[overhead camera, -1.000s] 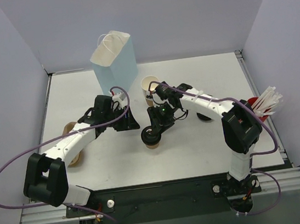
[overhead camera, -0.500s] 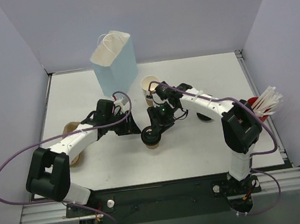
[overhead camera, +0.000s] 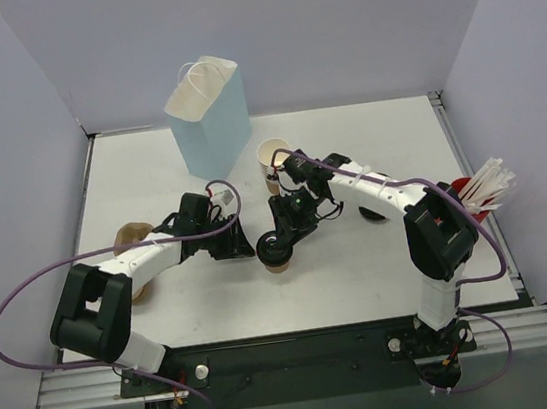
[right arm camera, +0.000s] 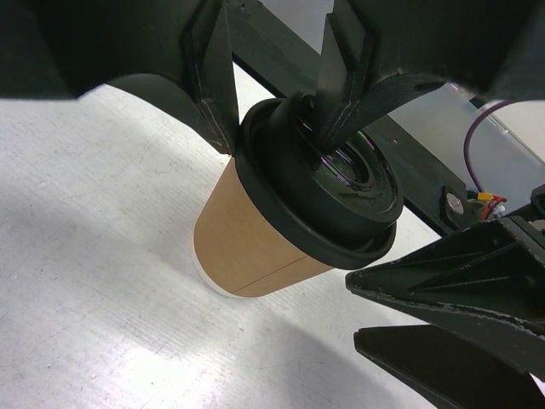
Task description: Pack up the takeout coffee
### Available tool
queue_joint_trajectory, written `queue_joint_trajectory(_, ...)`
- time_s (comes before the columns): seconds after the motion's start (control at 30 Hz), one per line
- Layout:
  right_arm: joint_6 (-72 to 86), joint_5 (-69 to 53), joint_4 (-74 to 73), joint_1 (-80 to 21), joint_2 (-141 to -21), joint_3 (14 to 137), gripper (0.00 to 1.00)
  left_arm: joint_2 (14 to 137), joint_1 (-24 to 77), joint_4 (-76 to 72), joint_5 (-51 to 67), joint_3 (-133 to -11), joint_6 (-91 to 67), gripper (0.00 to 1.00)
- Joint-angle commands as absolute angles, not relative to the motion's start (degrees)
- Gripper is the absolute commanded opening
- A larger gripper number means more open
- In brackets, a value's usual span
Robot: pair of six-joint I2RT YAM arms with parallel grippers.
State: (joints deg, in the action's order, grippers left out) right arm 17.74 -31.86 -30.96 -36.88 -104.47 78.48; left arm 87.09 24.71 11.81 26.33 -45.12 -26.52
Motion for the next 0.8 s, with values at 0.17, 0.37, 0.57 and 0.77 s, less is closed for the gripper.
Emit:
queue_joint_trajectory(0.17, 16.7, -24.1, -36.4, -38.4, -108.5, 74.1, 0.35, 80.2, 24.7, 11.3, 26.2, -47.7, -26.5, 0.51)
queue_joint_trajectory(0.37, 16.6, -24.1, -36.4, -38.1, -108.4, 73.7, 0.35, 79.2, 24.9, 8.3, 30.6, -46.1, -28.0, 0.51)
queue_joint_trajectory(0.57, 16.8, -24.2, -36.3, -38.1, -108.7, 74.3, 0.35, 80.2, 25.2, 7.9, 31.6, -45.8, -27.8, 0.51)
queue_joint_trajectory(0.77, 17.0, -24.4, -36.4, -38.1, -109.2, 74.5, 0.35, 79.0, 25.3, 8.7, 31.3, -45.3, -27.2, 0.51)
